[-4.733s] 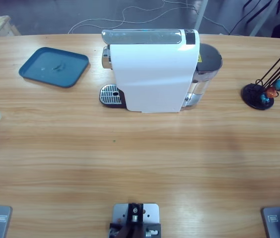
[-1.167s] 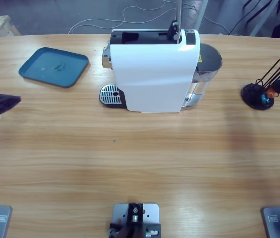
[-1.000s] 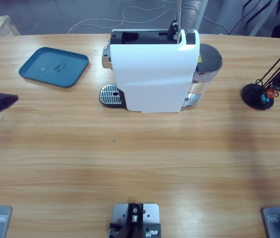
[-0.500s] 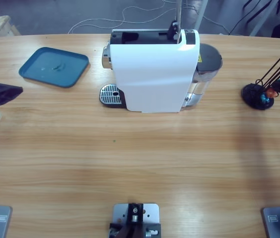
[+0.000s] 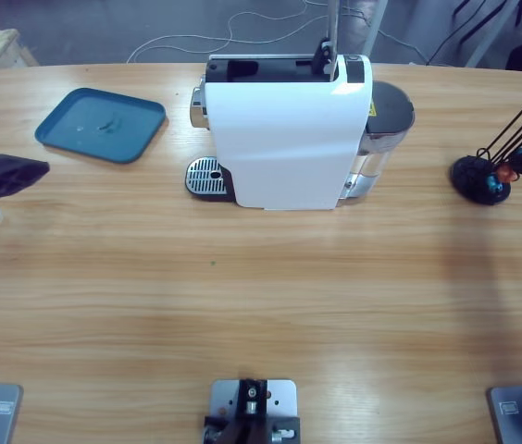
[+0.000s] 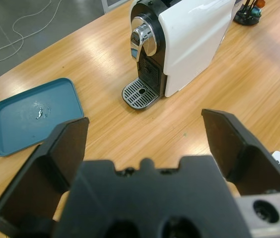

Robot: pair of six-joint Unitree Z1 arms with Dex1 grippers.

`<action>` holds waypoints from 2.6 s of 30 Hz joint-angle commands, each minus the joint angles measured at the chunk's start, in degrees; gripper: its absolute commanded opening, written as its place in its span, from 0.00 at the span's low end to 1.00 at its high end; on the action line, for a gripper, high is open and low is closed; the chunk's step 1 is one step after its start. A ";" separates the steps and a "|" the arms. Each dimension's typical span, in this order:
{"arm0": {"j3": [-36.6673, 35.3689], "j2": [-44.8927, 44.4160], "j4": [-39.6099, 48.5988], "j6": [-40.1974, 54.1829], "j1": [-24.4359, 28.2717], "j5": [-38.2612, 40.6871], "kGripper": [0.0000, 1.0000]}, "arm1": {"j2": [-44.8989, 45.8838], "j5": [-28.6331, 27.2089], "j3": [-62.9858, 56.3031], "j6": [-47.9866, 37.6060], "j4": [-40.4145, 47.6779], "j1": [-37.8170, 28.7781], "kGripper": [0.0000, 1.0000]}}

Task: Pour coffee

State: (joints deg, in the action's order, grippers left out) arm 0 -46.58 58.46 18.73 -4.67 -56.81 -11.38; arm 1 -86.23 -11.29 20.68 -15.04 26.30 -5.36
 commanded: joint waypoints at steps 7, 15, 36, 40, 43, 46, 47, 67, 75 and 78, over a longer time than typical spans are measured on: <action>0.64 2.08 -0.97 -1.04 -0.23 1.00 0.99 | -0.33 0.95 -0.96 -0.59 0.53 1.66 0.00; 2.46 2.01 -1.06 -1.41 -0.23 1.00 0.99 | 6.04 0.90 -0.03 -0.18 -6.29 1.66 0.00; 8.49 0.73 -6.78 -2.62 -0.23 1.00 0.99 | 25.55 2.87 29.41 5.16 -40.90 -9.04 0.00; 8.62 -1.45 -6.72 -1.37 -0.23 0.74 0.99 | 21.38 11.60 31.86 23.70 -41.29 -28.24 0.00; 8.32 -2.73 -6.19 3.05 -0.23 0.95 0.98 | 13.58 16.23 38.15 27.92 -43.73 -39.70 0.00; 8.53 -3.89 -5.53 4.50 -0.23 1.97 0.98 | 4.16 19.83 47.34 30.51 -45.10 -45.71 0.00; 8.65 -4.26 -5.47 4.50 -0.23 1.97 0.98 | 1.03 20.96 50.81 31.51 -45.60 -46.61 0.00; 9.46 -0.45 -8.29 5.90 -0.23 2.39 0.98 | -24.60 7.16 77.93 48.96 -57.34 -44.92 0.00; 9.76 -0.85 -8.27 5.81 -0.23 2.41 0.98 | -25.87 7.82 77.61 48.84 -55.93 -42.07 0.00; 9.85 -0.82 -8.27 5.81 -0.23 2.41 0.98 | -25.94 9.35 75.78 48.49 -54.86 -41.53 0.00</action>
State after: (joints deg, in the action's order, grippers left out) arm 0 -38.86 56.48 11.14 0.81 -56.82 -9.87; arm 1 -108.54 -3.32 98.86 33.12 -30.14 -48.56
